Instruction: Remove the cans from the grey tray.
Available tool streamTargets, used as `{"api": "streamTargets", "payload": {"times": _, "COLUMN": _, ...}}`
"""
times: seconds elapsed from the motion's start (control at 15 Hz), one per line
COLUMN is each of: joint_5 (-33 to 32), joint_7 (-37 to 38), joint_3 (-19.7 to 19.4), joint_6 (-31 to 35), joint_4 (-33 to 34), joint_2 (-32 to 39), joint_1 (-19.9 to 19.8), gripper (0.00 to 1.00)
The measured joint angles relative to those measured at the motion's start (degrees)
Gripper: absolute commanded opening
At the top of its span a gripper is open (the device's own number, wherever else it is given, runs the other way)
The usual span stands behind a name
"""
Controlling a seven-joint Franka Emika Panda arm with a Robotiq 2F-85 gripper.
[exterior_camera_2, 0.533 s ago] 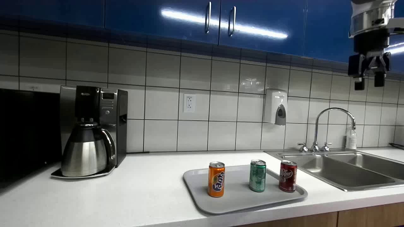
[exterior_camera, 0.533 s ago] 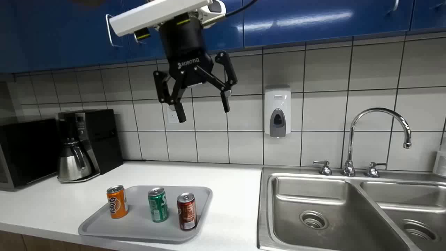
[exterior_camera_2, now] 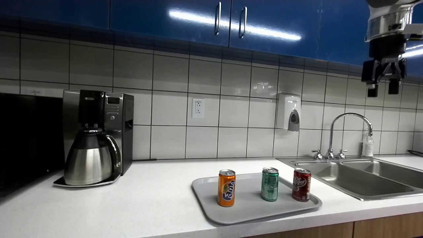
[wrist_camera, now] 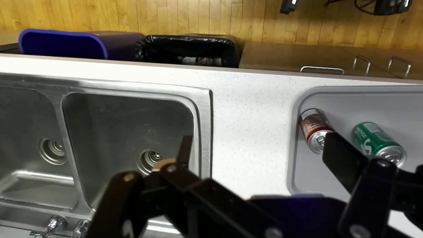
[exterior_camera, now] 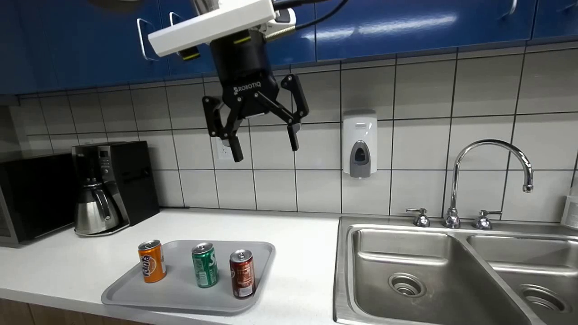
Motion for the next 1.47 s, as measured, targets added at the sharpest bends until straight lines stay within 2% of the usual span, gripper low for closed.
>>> {"api": "streamTargets", "payload": {"times": 0.8, "joint_5": 2.6, "joint_7": 0.0, "joint_3": -1.1, "joint_6": 9.6, "joint_4": -7.4, "joint_2": 0.6, "joint_1": 0.7, "gripper": 1.00}}
{"api": "streamTargets", "payload": {"times": 1.47, "joint_5": 2.6, "joint_7": 0.4, "joint_3": 0.6, "joint_6": 17.0, "joint_4": -13.7, "joint_2": 3.9, "joint_1": 2.7, "gripper": 1.00}}
